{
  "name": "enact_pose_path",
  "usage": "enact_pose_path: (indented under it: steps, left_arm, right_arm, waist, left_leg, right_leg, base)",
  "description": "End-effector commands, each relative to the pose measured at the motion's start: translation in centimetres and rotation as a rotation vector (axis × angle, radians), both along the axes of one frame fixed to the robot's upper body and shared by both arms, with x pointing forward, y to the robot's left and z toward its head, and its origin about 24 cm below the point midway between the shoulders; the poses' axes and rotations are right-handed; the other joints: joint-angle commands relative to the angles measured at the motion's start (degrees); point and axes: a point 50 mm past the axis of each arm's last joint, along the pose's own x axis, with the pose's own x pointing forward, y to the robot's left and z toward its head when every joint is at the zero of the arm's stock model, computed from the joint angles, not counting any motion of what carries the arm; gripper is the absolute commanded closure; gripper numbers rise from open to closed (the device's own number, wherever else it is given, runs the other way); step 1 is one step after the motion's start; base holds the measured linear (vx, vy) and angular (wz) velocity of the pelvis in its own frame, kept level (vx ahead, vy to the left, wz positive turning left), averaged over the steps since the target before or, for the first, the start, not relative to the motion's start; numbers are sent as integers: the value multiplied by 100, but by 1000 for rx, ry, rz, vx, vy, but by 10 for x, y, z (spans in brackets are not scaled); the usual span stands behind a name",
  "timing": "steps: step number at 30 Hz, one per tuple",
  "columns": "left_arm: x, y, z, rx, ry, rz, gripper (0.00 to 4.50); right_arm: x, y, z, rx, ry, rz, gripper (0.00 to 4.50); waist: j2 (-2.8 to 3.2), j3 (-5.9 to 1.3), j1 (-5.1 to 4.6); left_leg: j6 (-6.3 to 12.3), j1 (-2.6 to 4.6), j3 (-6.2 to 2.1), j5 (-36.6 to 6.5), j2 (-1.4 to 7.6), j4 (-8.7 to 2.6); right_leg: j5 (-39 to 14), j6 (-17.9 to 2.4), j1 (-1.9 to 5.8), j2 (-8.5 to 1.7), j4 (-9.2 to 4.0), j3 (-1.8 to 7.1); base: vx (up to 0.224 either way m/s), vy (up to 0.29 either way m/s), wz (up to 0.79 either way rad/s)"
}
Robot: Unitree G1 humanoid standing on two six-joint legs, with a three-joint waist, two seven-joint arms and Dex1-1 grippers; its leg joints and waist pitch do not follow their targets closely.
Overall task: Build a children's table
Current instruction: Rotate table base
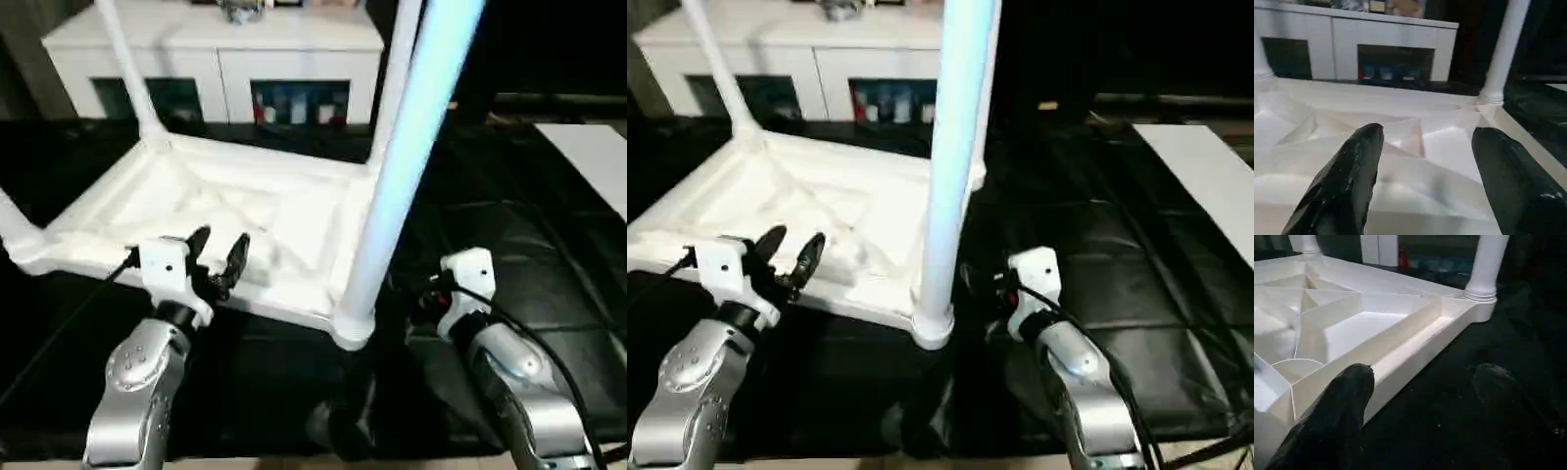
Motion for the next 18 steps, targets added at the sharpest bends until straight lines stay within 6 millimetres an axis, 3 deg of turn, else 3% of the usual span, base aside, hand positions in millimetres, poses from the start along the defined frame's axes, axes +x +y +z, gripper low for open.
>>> enact_pose_path:
  steps: [1, 2, 3, 4, 6, 8, 10, 12, 13, 18]
  left_arm:
    - [-1, 2, 2, 3, -4, 3, 119]
    - [-1, 2, 2, 1, -5, 8, 119]
    - [-1, 2, 2, 0, -5, 9, 119]
    - [-1, 2, 2, 0, -5, 9, 119]
    - [-1, 2, 2, -1, -5, 8, 119]
    - [-1, 2, 2, -2, -5, 7, 119]
    - [-1, 2, 2, -3, -5, 6, 119]
    - [-1, 1, 2, -1, -4, 1, 119]
    - [0, 1, 2, -4, -6, -1, 119]
    - [1, 1, 3, -2, -8, -1, 119]
  right_arm:
    - [2, 2, 0, -7, 5, 4, 79]
    - [3, 2, 0, -6, 5, 6, 79]
    - [3, 2, 0, -6, 5, 7, 79]
    - [3, 1, 0, -9, 3, 7, 79]
    - [3, 1, 0, -10, 2, 7, 79]
    - [3, 1, 0, -11, 0, 5, 79]
    - [3, 1, 0, -10, 0, 4, 79]
    - [3, 1, 0, -12, -1, 3, 79]
    - [3, 1, 0, -13, -1, 4, 79]
    - [4, 2, 0, -13, -3, 8, 79]
  waist:
    - [17, -349, 19]
    - [16, -284, 18]
    - [6, -265, 19]
    - [2, -255, 42]
    - [7, -229, 55]
    - [5, -232, 55]
    - [15, -267, 62]
    - [27, -279, 57]
    - [45, -284, 42]
    - [29, -305, 39]
  left_leg:
    - [1396, -10, -22, 1104, -39, -350]
    - [1432, 17, 19, 199, -7, -441]
    - [1394, 49, 43, -132, 2, -469]
    - [1318, 29, 52, -325, -6, -483]
    - [1231, 35, 51, -404, -6, -512]
    - [1134, 34, 48, -449, -28, -517]
    - [1142, 24, 34, -226, -57, -504]
    - [1223, 42, 20, -21, -65, -501]
    - [1331, 83, -4, 102, -52, -503]
    - [1587, 114, -31, 349, -69, -474]
  right_leg:
    - [1835, -1521, 287, -19, -93, 34]
    - [641, -1685, 345, -41, -226, -13]
    - [235, -1721, 355, -42, -277, -15]
    - [-137, -1718, 415, -54, -328, 6]
    - [-355, -1673, 437, -49, -361, 10]
    - [-493, -1621, 498, -43, -390, 27]
    - [-282, -1573, 545, -30, -377, 37]
    - [-42, -1540, 540, -10, -351, 19]
    - [82, -1537, 515, 2, -324, -15]
    - [180, -1542, 524, 7, -307, -37]
  base:
    - [0, 0, 0]
    - [0, 0, 0]
    - [0, 0, 0]
    - [0, 0, 0]
    - [0, 0, 0]
    - [0, 0, 0]
    - [0, 0, 0]
    - [0, 0, 0]
    - [0, 0, 0]
    - [0, 0, 0]
